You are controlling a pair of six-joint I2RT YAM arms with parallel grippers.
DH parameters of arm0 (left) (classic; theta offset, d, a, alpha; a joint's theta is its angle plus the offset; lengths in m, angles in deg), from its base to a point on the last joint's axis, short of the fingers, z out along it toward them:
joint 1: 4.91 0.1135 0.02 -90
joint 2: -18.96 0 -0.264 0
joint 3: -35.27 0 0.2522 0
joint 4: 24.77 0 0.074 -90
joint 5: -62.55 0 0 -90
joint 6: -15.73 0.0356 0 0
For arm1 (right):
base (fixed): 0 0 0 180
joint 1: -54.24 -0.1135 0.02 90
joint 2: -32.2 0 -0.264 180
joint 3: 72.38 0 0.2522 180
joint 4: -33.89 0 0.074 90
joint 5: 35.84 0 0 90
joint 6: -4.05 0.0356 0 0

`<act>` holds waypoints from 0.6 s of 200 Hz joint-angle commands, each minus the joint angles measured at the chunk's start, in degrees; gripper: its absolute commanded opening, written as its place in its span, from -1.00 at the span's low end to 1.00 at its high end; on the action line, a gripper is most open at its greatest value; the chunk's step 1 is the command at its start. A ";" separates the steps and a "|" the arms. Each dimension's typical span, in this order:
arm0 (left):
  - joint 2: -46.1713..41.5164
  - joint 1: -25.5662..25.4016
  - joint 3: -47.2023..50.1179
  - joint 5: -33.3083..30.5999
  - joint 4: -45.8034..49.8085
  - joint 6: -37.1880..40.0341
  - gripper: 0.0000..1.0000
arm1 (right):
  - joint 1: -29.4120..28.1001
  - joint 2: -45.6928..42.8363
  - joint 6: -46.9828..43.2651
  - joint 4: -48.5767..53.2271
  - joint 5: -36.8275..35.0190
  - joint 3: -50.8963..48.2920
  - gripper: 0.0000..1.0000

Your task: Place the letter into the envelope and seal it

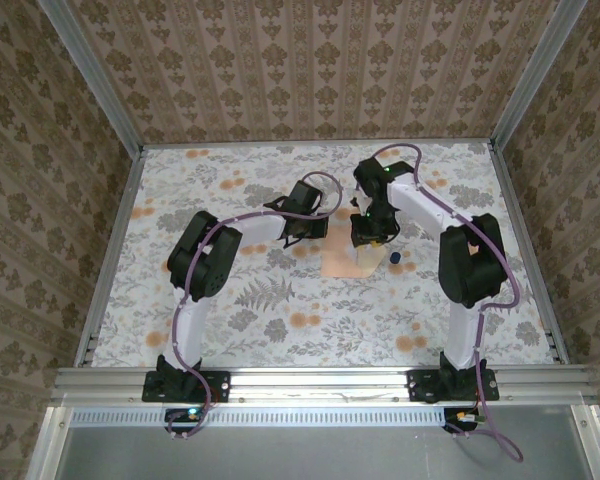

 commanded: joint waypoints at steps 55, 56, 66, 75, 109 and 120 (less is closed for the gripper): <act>-6.13 0.49 -0.30 2.20 2.86 -0.78 -0.68 | 1.75 -5.82 3.15 -0.12 -2.83 3.48 -0.97; -6.25 0.50 -0.27 2.26 2.86 -0.78 -0.67 | 1.79 -5.92 3.21 -0.16 -2.83 3.47 -0.97; -7.02 0.62 -0.46 2.71 2.92 -0.80 -0.61 | 2.00 -6.73 3.63 -0.87 -2.91 3.07 -0.97; -7.70 0.68 -0.67 3.02 3.08 -0.78 -0.54 | 2.21 -7.39 3.88 -1.53 -3.05 2.44 -0.97; -10.52 0.94 -1.00 3.85 3.32 -0.87 -0.27 | 2.90 -9.85 4.49 -3.81 -3.35 -0.24 -0.97; -11.25 0.96 -1.04 4.06 3.47 -1.11 -0.26 | 3.16 -10.54 4.49 -4.39 -3.49 -0.94 -0.97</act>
